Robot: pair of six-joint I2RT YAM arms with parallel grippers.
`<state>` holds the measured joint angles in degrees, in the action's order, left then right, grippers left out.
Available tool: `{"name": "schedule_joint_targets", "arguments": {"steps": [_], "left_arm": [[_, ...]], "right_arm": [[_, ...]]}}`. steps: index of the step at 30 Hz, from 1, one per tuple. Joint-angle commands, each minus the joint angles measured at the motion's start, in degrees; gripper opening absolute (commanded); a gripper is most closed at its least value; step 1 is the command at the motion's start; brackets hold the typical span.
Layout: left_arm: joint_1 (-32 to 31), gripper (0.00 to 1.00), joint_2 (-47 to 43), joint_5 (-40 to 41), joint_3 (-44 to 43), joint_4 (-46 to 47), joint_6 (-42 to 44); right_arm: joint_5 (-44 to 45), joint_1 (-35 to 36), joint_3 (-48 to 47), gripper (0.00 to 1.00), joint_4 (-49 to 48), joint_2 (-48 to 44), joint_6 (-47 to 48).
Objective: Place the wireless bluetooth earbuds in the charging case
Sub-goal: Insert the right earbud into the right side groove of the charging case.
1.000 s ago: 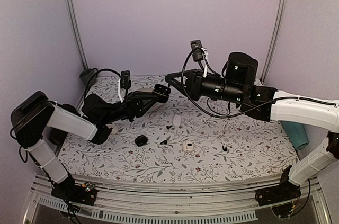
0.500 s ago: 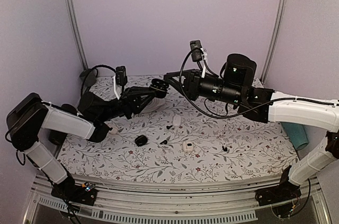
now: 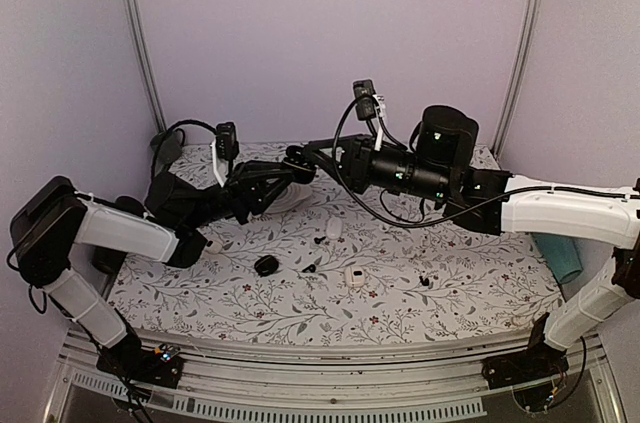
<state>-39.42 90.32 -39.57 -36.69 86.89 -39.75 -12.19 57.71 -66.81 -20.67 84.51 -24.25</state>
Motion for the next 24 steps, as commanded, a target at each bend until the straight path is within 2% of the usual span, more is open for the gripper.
{"name": "schedule_joint_targets", "arguments": {"steps": [1,24], "left_arm": [[-0.79,0.00,-2.30,-0.42,-1.86,7.98,1.54],[-1.10,0.00,-4.71,2.88,-2.09,5.65,4.62]], "right_arm": [[2.07,0.59,1.27,0.16,-0.91,-0.13,-0.05],[3.59,1.87,0.10,0.18,1.69,1.07,1.58]]}}
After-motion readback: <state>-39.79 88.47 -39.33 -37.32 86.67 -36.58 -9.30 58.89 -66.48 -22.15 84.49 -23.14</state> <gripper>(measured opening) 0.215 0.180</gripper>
